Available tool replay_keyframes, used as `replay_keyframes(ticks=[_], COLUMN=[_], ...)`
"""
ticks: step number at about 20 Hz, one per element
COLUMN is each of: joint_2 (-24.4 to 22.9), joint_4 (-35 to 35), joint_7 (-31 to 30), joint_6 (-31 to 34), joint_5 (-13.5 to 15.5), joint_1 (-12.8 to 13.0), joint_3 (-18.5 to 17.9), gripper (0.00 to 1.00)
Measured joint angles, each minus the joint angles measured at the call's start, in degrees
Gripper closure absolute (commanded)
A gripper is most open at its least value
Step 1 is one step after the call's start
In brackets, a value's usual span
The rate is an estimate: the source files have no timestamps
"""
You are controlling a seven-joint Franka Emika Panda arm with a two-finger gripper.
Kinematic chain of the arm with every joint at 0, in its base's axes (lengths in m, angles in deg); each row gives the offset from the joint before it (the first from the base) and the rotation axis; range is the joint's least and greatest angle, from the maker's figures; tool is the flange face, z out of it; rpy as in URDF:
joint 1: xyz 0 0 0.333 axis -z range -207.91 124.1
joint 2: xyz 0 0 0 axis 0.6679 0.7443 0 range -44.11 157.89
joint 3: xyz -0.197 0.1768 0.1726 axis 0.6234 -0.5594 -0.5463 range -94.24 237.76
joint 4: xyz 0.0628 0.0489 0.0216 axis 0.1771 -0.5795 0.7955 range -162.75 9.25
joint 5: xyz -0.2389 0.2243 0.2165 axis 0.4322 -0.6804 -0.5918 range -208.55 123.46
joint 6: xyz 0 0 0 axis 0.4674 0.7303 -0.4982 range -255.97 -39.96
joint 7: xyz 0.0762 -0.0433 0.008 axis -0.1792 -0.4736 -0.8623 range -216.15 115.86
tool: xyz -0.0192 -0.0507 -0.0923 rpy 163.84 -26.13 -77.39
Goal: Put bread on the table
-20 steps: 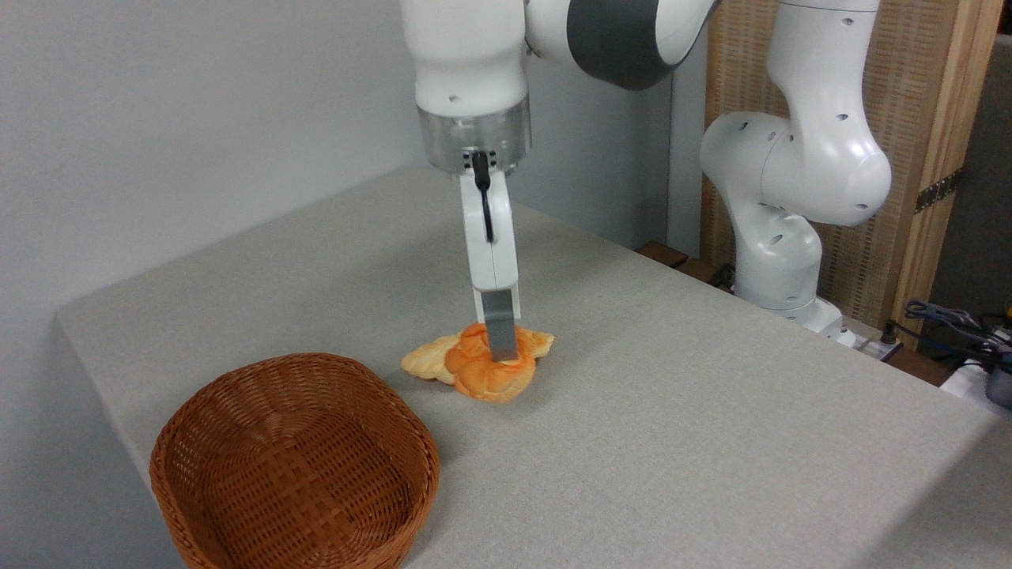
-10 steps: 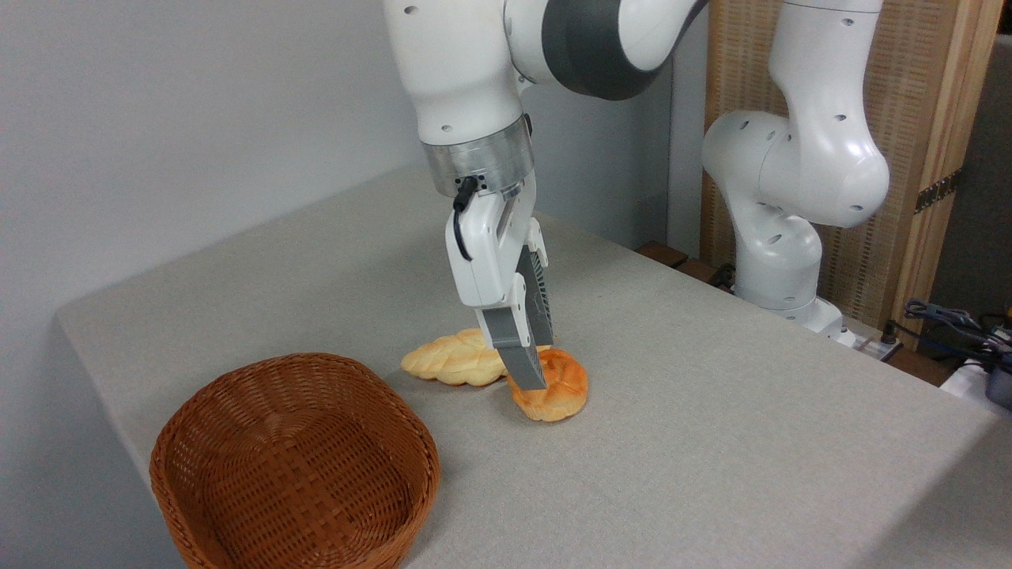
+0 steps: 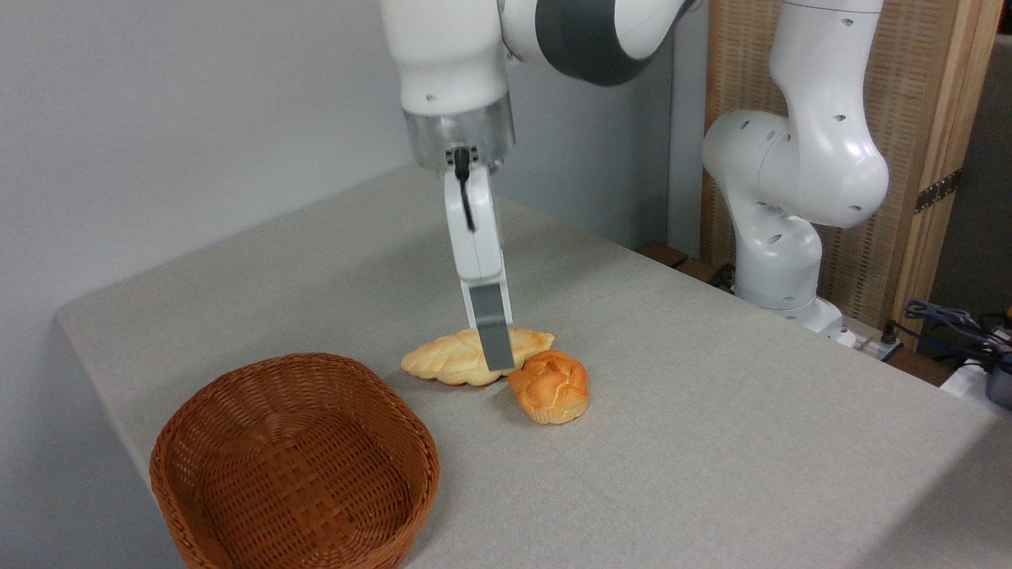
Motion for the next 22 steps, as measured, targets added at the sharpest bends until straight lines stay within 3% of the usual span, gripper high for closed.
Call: replay_keyframes(ticks=[5,8,10,14,22], joint_2=[1.92,6.85,11.50,16.37,15.14], joint_4=[6.66,13.53,20.38,29.44,30.65], joint_7=[-20.43,-34.37,-39.49,-40.77,-36.75], joint_6=[0.04,2.09,6.56,10.53,13.31], joint_5=[0.85,0.89,0.89,0.89,0.88], joint_1=[0.15,-1.04,-3.05,-5.14,-5.96], joint_3=[1.67,5.29,8.53,10.64,9.35], gripper=[0.00,0.00,0.00,0.00,0.00])
